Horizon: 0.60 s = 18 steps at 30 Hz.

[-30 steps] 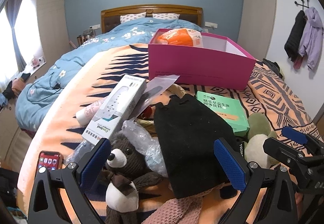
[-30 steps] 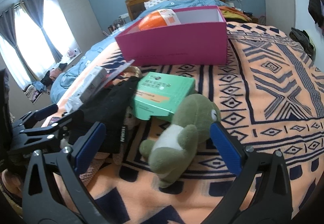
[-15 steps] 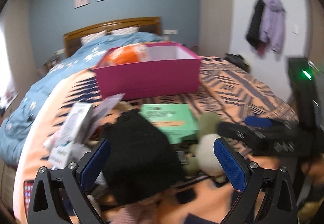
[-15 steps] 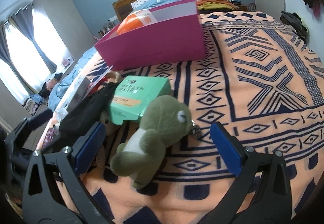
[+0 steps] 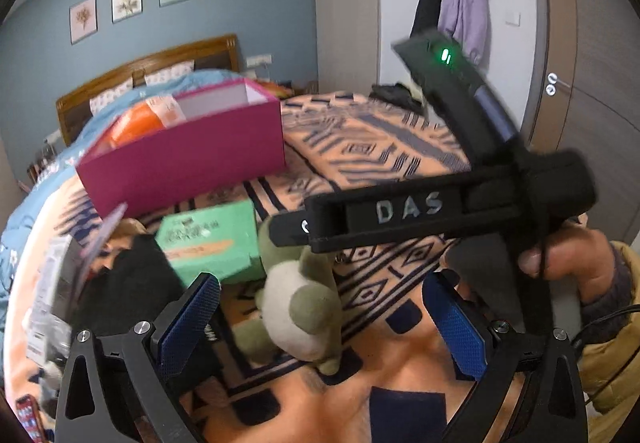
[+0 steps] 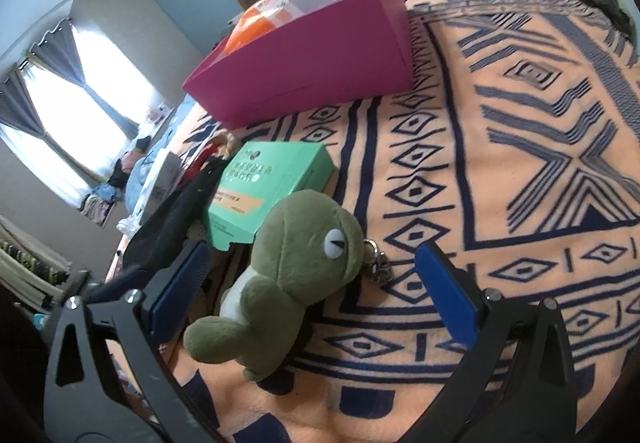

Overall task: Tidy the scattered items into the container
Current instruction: 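Close the right gripper on the green plush frog and lift it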

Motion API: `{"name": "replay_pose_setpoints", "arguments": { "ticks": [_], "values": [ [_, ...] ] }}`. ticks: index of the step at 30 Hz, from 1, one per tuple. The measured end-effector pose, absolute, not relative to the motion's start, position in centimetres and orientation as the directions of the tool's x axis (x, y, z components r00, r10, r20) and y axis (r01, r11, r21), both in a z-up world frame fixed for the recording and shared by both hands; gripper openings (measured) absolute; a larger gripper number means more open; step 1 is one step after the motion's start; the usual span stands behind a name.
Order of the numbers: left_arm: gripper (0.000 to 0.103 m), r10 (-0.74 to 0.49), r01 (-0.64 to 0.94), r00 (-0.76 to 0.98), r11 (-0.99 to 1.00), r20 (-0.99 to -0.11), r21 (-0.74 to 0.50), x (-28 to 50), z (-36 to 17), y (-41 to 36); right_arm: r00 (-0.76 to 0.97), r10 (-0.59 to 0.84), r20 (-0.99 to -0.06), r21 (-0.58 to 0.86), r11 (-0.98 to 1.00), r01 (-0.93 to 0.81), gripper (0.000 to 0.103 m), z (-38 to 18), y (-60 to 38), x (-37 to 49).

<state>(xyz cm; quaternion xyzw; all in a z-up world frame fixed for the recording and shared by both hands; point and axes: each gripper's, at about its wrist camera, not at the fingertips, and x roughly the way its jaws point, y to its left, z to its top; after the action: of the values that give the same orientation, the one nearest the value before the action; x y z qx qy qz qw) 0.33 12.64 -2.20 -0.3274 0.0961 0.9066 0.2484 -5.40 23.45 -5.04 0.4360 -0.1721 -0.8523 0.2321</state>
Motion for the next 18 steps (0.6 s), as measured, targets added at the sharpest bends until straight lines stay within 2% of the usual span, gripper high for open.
{"name": "replay_pose_setpoints", "arguments": {
  "ticks": [13,18],
  "values": [
    [0.103,0.357,-0.464,-0.603,-0.884,-0.714,-0.051,-2.4,-5.5,12.4,-0.43,-0.586,-0.687,0.511,-0.81,0.288,0.103,-6.6,22.2,-7.4],
    [0.103,0.353,-0.469,-0.597,-0.882,-0.721,-0.043,-2.6,-5.7,12.7,-0.394,-0.593,-0.702,0.507,-0.805,0.309,0.091,-7.3,21.9,-8.0]
  ]
}}
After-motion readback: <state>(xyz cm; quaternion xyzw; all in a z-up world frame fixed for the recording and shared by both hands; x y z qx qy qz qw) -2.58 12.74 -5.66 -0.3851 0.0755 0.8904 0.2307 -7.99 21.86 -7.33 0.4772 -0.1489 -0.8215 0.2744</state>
